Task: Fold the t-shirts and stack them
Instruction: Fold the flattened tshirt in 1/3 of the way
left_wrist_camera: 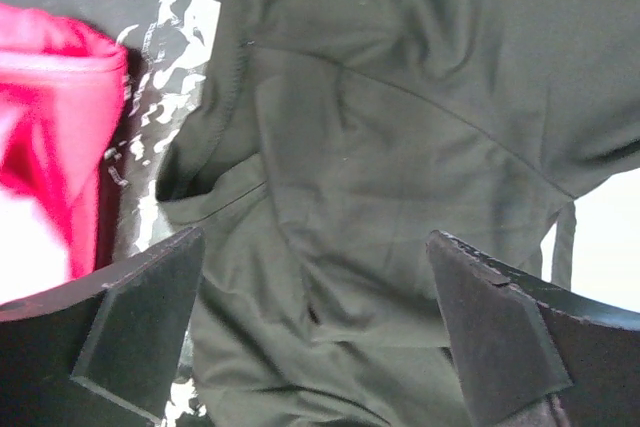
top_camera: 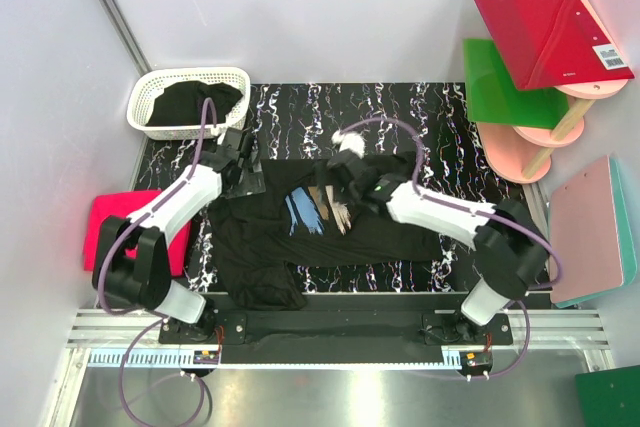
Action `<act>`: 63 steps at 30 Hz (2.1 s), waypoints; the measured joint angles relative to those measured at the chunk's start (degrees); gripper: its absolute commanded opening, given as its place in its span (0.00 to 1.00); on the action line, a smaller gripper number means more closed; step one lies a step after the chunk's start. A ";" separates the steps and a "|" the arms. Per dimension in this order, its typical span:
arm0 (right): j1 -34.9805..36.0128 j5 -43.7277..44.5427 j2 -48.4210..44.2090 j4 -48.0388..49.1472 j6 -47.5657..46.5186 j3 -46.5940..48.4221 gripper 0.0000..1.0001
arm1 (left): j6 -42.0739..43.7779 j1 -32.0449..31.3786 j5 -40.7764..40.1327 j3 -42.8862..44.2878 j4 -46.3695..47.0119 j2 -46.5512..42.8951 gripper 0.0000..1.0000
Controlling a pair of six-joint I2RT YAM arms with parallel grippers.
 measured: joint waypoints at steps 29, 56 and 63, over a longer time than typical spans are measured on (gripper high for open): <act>-26.23 10.25 10.78 3.06 -5.20 3.98 0.75 | 2.19 -1.55 3.93 0.90 3.17 8.37 0.87; -29.03 13.25 4.37 1.36 -2.86 -4.42 0.41 | 2.21 -1.55 3.93 0.90 3.58 10.69 0.87; -29.07 13.40 2.43 2.80 -2.27 -5.70 0.13 | 2.19 -1.55 3.98 0.90 3.87 10.69 0.79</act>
